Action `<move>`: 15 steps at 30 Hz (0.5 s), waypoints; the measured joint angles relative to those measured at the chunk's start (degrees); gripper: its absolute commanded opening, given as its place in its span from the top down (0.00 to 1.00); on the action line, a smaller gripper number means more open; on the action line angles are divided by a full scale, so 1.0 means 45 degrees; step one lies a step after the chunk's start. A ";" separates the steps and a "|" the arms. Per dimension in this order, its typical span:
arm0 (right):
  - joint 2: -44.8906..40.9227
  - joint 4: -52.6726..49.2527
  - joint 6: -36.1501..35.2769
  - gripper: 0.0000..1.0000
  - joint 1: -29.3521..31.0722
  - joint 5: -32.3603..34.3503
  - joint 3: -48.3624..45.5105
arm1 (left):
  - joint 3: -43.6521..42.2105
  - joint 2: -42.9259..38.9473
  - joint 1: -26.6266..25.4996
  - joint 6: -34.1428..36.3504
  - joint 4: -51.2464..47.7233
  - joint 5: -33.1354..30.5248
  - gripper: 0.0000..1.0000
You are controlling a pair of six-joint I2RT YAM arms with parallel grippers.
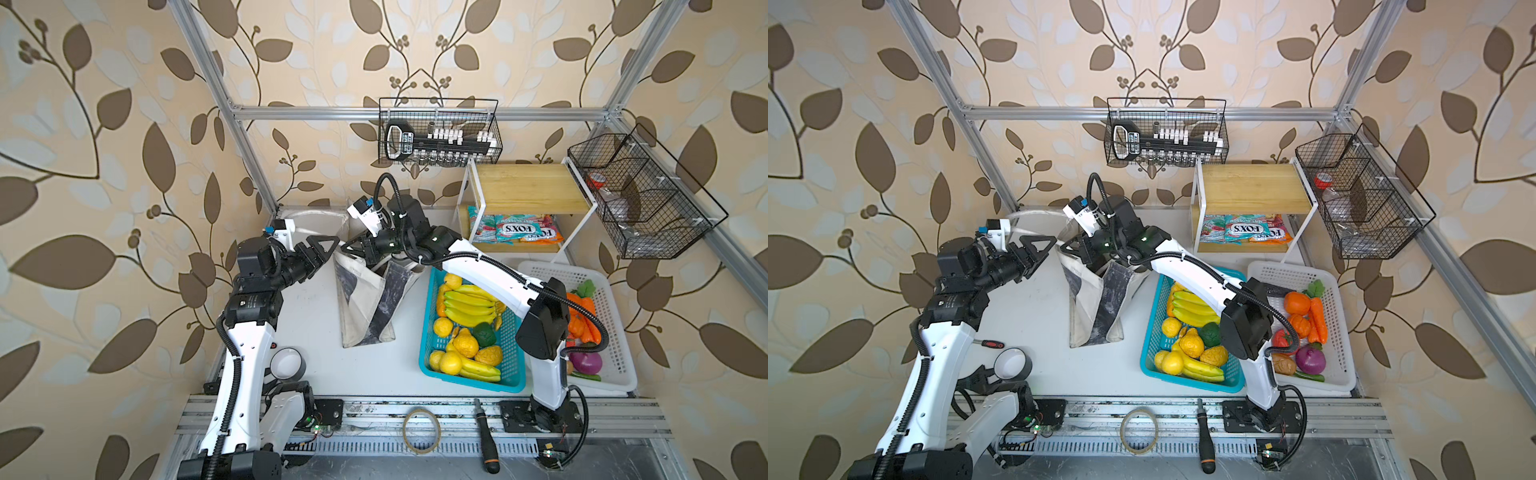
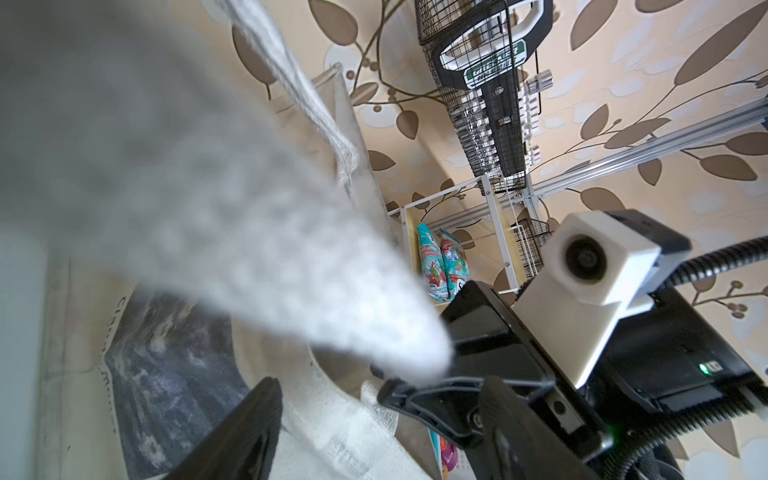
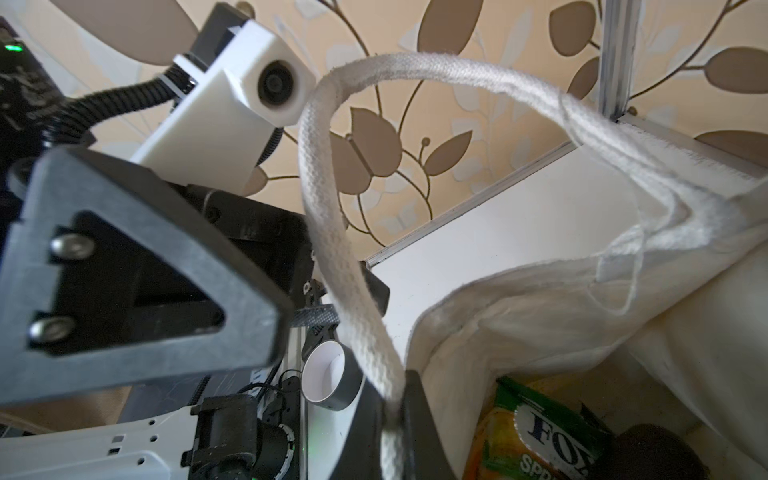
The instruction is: Place the food into the grocery bag and tie it
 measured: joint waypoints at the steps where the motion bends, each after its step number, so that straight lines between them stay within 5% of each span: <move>1: -0.0010 0.0170 0.0121 1.00 -0.0044 -0.0058 -0.0146 | -0.0039 -0.0063 0.0000 0.0175 -0.0005 -0.0151 0.29; 4: -0.0044 0.0136 0.0369 1.00 -0.0248 0.0034 -0.0525 | -0.0374 -0.0636 0.0000 0.0597 0.0185 -0.0408 0.26; 7: -0.0136 -0.0578 0.0136 1.00 -0.0253 0.0767 -0.0423 | -0.0806 -0.1292 0.0000 0.0704 0.0748 -0.0491 0.02; 11: -0.0209 -0.2113 -0.0874 1.00 0.0680 0.2045 0.0651 | -0.0505 -0.0821 -0.0204 0.0476 0.1112 -0.0151 0.10; 15: -0.0427 -0.2618 -0.1438 1.00 0.2040 0.3007 0.1394 | 0.1098 0.0510 -0.0389 0.1146 -0.1122 -0.0860 0.16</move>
